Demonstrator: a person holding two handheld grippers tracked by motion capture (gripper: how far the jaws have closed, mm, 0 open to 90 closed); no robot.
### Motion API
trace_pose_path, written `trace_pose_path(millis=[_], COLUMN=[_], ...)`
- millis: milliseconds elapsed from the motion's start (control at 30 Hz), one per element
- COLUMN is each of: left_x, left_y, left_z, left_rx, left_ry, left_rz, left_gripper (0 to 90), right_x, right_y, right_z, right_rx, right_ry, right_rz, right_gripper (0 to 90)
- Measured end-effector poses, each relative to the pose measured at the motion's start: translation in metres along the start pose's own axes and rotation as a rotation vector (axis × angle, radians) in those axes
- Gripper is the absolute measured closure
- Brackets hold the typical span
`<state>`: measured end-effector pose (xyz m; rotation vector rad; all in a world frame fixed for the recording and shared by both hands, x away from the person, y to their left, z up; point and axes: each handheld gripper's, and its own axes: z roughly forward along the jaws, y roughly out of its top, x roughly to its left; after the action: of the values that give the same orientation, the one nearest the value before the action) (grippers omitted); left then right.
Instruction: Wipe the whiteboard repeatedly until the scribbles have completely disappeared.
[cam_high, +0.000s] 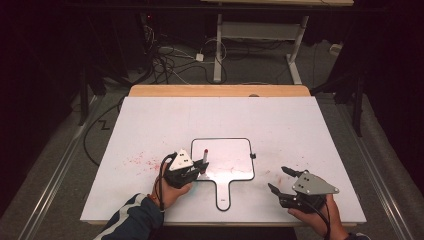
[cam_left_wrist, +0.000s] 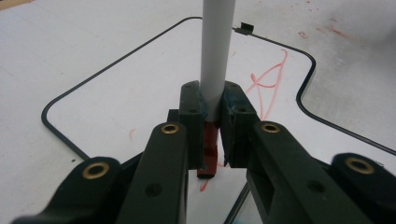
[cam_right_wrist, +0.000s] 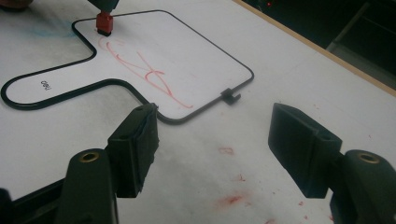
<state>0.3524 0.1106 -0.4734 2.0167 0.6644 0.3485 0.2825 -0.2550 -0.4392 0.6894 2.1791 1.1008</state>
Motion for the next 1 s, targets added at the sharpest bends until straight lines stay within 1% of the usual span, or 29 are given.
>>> trace_pose_path(millis=[67, 200, 233, 300, 333, 400, 500, 533, 633, 700, 767, 833, 900, 1000], left_x=[-0.004, -0.016, -0.019, -0.024, -0.023, -0.019, -0.008, -0.004, 0.008, 0.012, 0.011, 0.008, 0.006, -0.003], left_y=[0.004, 0.011, 0.012, 0.014, 0.014, 0.012, 0.008, 0.006, -0.002, -0.007, -0.009, -0.008, -0.005, 0.003], left_z=[0.007, 0.021, 0.023, 0.023, 0.022, 0.019, 0.009, 0.004, -0.01, -0.016, -0.019, -0.017, -0.011, 0.002], left_rx=[-0.001, -0.007, -0.009, -0.002, 0.001, 0.007, 0.022, 0.028, 0.031, 0.026, 0.022, 0.024, 0.021, 0.02], left_ry=[-0.01, -0.054, -0.062, -0.064, -0.065, -0.065, -0.043, -0.025, -0.009, -0.008, -0.009, -0.008, -0.016, -0.035], left_rz=[0.007, 0.024, 0.033, 0.063, 0.064, 0.061, 0.061, 0.063, 0.03, 0.011, 0.0, 0.011, 0.007, 0.03], left_gripper=[78.4, 78.4, 78.4, 78.4, 78.4, 78.4, 78.4, 78.4, 78.4, 78.4, 78.4, 78.4, 78.4, 78.4], right_x=[0.0, 0.002, 0.002, 0.002, 0.002, 0.001, 0.001, 0.0, 0.0, 0.0, 0.001, 0.002, 0.002, 0.003], right_y=[0.0, 0.0, 0.001, 0.001, 0.0, 0.0, -0.001, -0.001, 0.0, 0.0, 0.0, 0.001, 0.002, 0.002], right_z=[0.001, 0.002, 0.002, 0.001, 0.001, 0.0, -0.001, -0.002, -0.003, -0.003, -0.002, -0.001, -0.001, 0.002], right_rx=[0.002, 0.006, 0.003, 0.0, 0.0, 0.001, 0.0, -0.002, -0.005, -0.004, -0.003, -0.003, -0.004, -0.002], right_ry=[0.002, 0.007, 0.006, 0.008, 0.006, 0.005, 0.0, -0.001, -0.004, -0.003, -0.001, 0.001, 0.003, 0.008], right_rz=[-0.002, -0.004, -0.009, -0.008, -0.005, -0.001, -0.001, -0.001, 0.002, 0.004, 0.0, -0.004, -0.005, -0.011], right_gripper=[34.2, 34.2, 34.2, 34.1, 34.2, 34.2, 34.2, 34.2, 34.2, 34.2, 34.2, 34.1, 34.2, 34.1])
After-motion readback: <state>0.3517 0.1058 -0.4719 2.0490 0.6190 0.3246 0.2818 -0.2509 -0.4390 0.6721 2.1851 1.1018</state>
